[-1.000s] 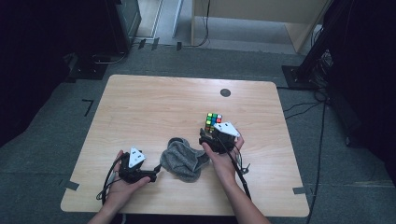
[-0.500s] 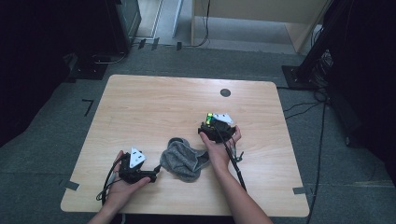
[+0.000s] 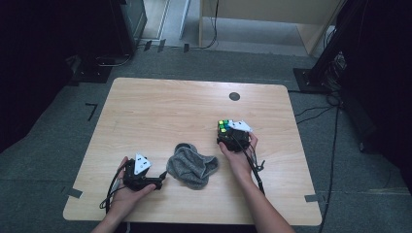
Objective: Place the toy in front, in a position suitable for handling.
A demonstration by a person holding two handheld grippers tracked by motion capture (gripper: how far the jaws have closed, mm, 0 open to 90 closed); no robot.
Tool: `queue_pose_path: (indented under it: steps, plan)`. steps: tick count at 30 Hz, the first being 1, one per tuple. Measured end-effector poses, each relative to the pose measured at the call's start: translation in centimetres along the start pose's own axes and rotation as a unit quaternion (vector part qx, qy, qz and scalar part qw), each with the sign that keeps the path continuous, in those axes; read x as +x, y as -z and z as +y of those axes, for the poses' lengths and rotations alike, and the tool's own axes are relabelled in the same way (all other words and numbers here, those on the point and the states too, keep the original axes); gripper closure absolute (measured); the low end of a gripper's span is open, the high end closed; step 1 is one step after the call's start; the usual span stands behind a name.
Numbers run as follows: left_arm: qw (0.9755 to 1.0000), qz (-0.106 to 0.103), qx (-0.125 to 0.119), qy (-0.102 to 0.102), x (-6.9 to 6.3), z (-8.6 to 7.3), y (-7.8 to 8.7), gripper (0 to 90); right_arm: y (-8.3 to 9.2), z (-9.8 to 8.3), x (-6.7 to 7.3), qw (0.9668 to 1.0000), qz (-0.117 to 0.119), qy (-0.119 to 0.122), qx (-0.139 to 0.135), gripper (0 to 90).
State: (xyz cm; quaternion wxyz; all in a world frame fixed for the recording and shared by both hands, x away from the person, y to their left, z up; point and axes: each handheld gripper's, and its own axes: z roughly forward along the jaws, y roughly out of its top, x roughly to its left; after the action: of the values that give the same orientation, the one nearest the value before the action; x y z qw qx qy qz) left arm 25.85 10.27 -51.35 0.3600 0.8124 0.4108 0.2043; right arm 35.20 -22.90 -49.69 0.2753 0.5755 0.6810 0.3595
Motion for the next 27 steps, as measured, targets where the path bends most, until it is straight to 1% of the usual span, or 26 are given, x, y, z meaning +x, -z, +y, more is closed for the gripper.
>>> queue_pose_path:
  steps: [3,5,6,8,11,12,14,15,16,18,21,25,27]
  plan:
    - [1.0,-0.001,0.001,-0.003,0.0,0.0,0.1,7.1,1.5,-1.2,-0.8,0.9992,0.028,0.028,-0.003,33.9]
    - [1.0,-0.002,0.0,-0.003,0.0,0.0,0.1,7.1,2.7,-2.1,-1.4,0.9981,0.043,0.044,-0.004,33.9]
    - [1.0,-0.002,0.0,-0.002,0.0,0.0,0.1,7.1,3.0,-2.3,-1.6,0.9977,0.047,0.047,-0.004,33.9]
    - [1.0,-0.002,-0.001,0.0,-0.1,0.0,0.0,7.1,4.2,-3.2,-2.1,0.9958,0.064,0.064,-0.01,33.9]
    - [1.0,-0.002,-0.001,0.002,-0.1,0.1,0.0,7.1,5.2,-4.1,-2.4,0.9939,0.073,0.081,-0.017,33.9]
    - [1.0,-0.002,-0.001,0.002,-0.1,0.1,0.0,7.1,5.4,-4.3,-2.6,0.9935,0.076,0.083,-0.018,33.8]
    - [1.0,-0.001,-0.002,0.004,-0.1,0.1,-0.1,7.5,5.6,-4.7,-2.9,0.9939,0.08,0.073,-0.021,33.6]
    - [1.0,-0.001,-0.002,0.004,-0.1,0.1,-0.1,7.5,5.6,-4.7,-2.9,0.9939,0.08,0.073,-0.021,33.6]
    - [1.0,0.0,-0.002,0.005,-0.2,0.1,-0.1,7.5,5.4,-5.0,-3.2,0.9946,0.087,0.052,-0.026,32.8]
    - [1.0,0.0,-0.003,0.005,-0.2,0.1,0.0,7.5,5.2,-5.1,-3.1,0.9952,0.082,0.044,-0.028,27.6]
    - [1.0,-0.001,-0.002,0.004,-0.1,0.1,0.0,7.5,4.8,-5.1,-2.6,0.9958,0.073,0.05,-0.024,24.6]
    - [1.0,-0.002,-0.004,0.005,-0.2,0.1,0.1,7.5,4.1,-5.2,-2.0,0.9968,0.059,0.051,-0.016,24.4]
    - [0.9999,-0.003,-0.007,0.008,-0.3,0.2,0.2,7.5,3.8,-5.1,-1.9,0.9978,0.043,0.049,-0.011,26.5]
